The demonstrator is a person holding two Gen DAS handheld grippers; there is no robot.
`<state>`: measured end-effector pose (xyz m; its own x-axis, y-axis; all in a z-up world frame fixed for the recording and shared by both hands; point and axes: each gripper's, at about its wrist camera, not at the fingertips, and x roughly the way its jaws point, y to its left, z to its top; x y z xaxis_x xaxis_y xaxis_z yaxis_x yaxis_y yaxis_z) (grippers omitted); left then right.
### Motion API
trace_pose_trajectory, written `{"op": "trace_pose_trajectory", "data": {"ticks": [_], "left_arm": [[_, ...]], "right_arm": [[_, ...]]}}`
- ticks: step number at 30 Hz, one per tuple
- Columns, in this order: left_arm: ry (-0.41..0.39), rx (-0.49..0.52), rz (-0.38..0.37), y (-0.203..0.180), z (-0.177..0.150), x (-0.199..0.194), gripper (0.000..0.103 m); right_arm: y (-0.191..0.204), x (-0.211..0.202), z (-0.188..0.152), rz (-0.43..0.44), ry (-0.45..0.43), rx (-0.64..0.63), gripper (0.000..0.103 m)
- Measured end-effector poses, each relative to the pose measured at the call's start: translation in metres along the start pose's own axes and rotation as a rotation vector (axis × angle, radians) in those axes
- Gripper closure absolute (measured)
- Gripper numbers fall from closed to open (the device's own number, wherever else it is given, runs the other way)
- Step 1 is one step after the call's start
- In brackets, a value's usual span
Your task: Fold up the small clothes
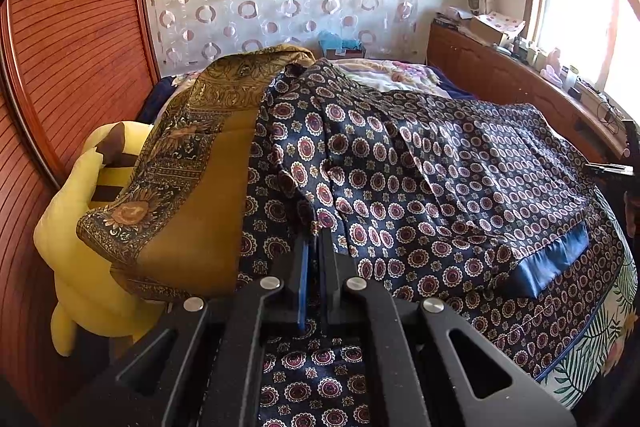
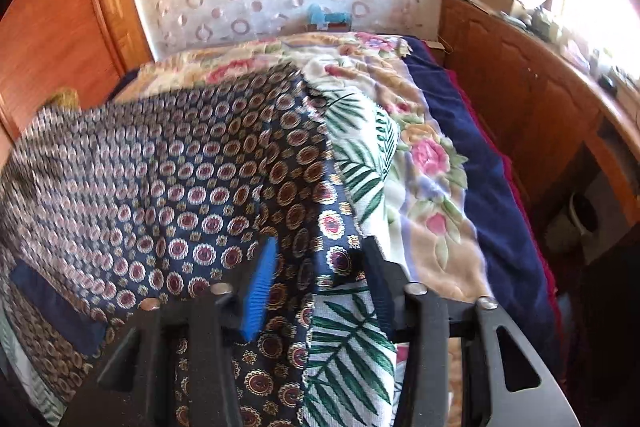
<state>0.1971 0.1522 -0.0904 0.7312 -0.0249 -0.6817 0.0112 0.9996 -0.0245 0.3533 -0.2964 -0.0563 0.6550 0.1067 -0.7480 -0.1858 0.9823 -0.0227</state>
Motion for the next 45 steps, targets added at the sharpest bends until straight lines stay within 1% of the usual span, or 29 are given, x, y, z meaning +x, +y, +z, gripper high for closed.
{"op": "trace_pose_trajectory", "data": {"ticks": [1, 2, 3, 5, 6, 7, 12, 14, 18, 20, 22, 24, 28, 31, 35, 37, 41, 43, 44, 45], "left_arm": [[0.002, 0.004, -0.002, 0.0, 0.0, 0.001, 0.098], [0.004, 0.012, 0.0, -0.002, 0.0, 0.0, 0.098], [0.005, 0.019, 0.002, -0.004, 0.0, -0.001, 0.098], [-0.018, 0.021, -0.031, -0.009, 0.0, -0.009, 0.1], [-0.025, 0.02, -0.042, -0.011, 0.001, -0.012, 0.1], [-0.041, 0.025, -0.047, -0.015, 0.002, -0.018, 0.1], [-0.102, 0.008, -0.093, -0.021, 0.013, -0.042, 0.101], [-0.127, -0.001, -0.103, -0.019, 0.017, -0.052, 0.101], [-0.158, -0.012, -0.099, -0.012, 0.023, -0.067, 0.101], [-0.161, -0.021, -0.101, -0.007, 0.021, -0.073, 0.101], [-0.171, -0.033, -0.1, -0.002, 0.014, -0.081, 0.101], [-0.168, -0.047, -0.094, 0.004, 0.005, -0.083, 0.101], [-0.133, -0.086, -0.062, 0.021, -0.021, -0.076, 0.101], [-0.091, -0.112, -0.04, 0.033, -0.04, -0.064, 0.101], [-0.059, -0.126, -0.038, 0.037, -0.051, -0.051, 0.101], [-0.059, -0.134, -0.039, 0.036, -0.054, -0.049, 0.101], [-0.041, -0.118, -0.039, 0.034, -0.055, -0.045, 0.1], [-0.036, -0.11, -0.053, 0.033, -0.056, -0.044, 0.1], [-0.035, -0.107, -0.05, 0.033, -0.058, -0.046, 0.097], [-0.032, -0.105, -0.039, 0.033, -0.06, -0.046, 0.083]], "right_arm": [[0.002, 0.004, 0.001, -0.006, 0.009, -0.02, 0.085], [0.007, 0.007, -0.001, -0.014, 0.018, -0.046, 0.093], [0.009, 0.007, -0.001, -0.017, 0.017, -0.058, 0.097], [0.014, 0.001, -0.001, -0.015, -0.016, -0.077, 0.101], [0.015, -0.006, -0.001, -0.011, -0.043, -0.073, 0.102], [0.015, -0.013, -0.001, 0.011, -0.066, -0.063, 0.102], [0.019, -0.044, 0.002, 0.117, -0.132, -0.025, 0.102], [0.02, -0.059, 0.004, 0.167, -0.159, -0.005, 0.102], [0.019, -0.087, 0.001, 0.219, -0.203, 0.014, 0.102], [0.015, -0.101, -0.007, 0.209, -0.217, 0.017, 0.102], [0.011, -0.111, -0.019, 0.242, -0.218, 0.044, 0.102], [0.006, -0.119, -0.036, 0.244, -0.213, 0.057, 0.102], [-0.007, -0.122, -0.064, 0.3, -0.18, 0.116, 0.102], [-0.015, -0.116, -0.083, 0.295, -0.135, 0.129, 0.102], [-0.015, -0.103, -0.103, 0.238, -0.078, 0.104, 0.102], [-0.014, -0.097, -0.107, 0.212, -0.061, 0.094, 0.102], [-0.004, -0.092, -0.107, 0.189, -0.055, 0.065, 0.102], [-0.002, -0.094, -0.106, 0.179, -0.075, 0.046, 0.102], [0.009, -0.101, -0.108, 0.178, -0.083, 0.037, 0.102], [0.012, -0.106, -0.109, 0.175, -0.09, 0.028, 0.102]]}}
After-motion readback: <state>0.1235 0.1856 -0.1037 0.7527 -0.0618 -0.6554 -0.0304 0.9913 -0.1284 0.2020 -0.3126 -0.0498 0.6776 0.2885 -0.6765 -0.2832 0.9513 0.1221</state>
